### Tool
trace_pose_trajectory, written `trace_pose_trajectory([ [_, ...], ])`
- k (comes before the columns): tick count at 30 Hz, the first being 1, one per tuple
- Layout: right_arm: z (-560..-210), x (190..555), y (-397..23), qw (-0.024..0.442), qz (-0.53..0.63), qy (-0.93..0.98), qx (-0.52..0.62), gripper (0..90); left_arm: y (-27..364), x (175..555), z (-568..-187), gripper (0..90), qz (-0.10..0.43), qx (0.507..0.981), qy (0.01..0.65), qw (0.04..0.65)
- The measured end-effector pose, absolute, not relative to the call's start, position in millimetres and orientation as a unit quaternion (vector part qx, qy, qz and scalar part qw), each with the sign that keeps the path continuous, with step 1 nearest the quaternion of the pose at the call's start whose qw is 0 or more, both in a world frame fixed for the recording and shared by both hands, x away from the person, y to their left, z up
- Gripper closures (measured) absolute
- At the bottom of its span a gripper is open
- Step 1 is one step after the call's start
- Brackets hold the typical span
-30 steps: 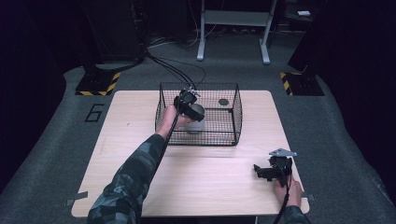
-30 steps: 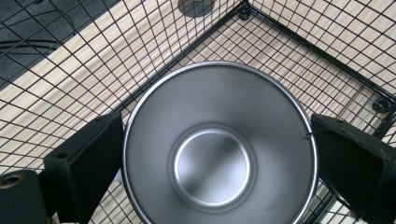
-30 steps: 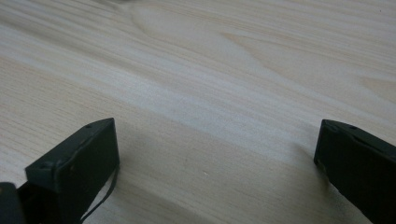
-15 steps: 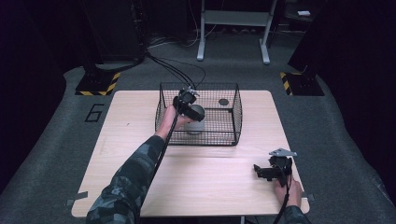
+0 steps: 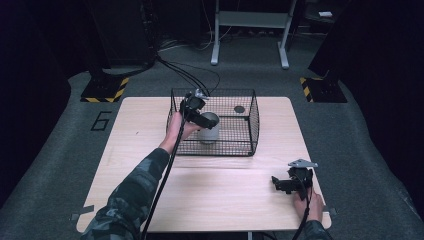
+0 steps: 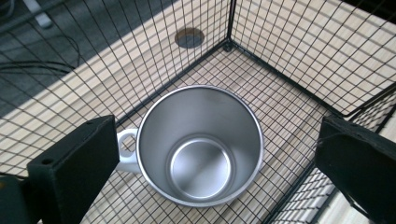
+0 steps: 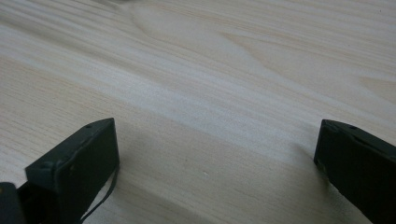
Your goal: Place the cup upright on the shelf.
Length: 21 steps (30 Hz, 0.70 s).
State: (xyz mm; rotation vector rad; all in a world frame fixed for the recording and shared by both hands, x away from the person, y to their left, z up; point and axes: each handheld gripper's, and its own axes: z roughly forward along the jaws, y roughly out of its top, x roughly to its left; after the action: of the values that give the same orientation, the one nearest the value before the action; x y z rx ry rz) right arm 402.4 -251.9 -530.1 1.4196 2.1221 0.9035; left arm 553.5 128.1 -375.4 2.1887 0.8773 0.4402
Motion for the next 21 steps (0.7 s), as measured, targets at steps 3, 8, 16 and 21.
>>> trace_pose_trajectory([
  [3, -530.1, 402.4, -251.8, 0.215, 0.326, 0.765, 0.512, 0.0, 132.5, 543.2, -369.9, 0.0, 0.179, 0.847, 0.334, 0.372],
  [8, -530.1, 402.4, -251.9, 0.215, 0.326, 0.765, 0.512, 0.0, 140.4, 521.2, -362.7, 0.0, 0.186, 0.847, 0.323, 0.378],
  [16, -530.1, 402.4, -251.9, 0.215, 0.326, 0.765, 0.512, 0.0, 157.6, 481.6, -354.9, 0.0, 0.199, 0.842, 0.31, 0.393],
  [21, -530.1, 402.4, -251.9, 0.215, 0.326, 0.765, 0.512, 0.0, 173.5, 457.9, -354.8, 0.0, 0.211, 0.838, 0.305, 0.401],
])
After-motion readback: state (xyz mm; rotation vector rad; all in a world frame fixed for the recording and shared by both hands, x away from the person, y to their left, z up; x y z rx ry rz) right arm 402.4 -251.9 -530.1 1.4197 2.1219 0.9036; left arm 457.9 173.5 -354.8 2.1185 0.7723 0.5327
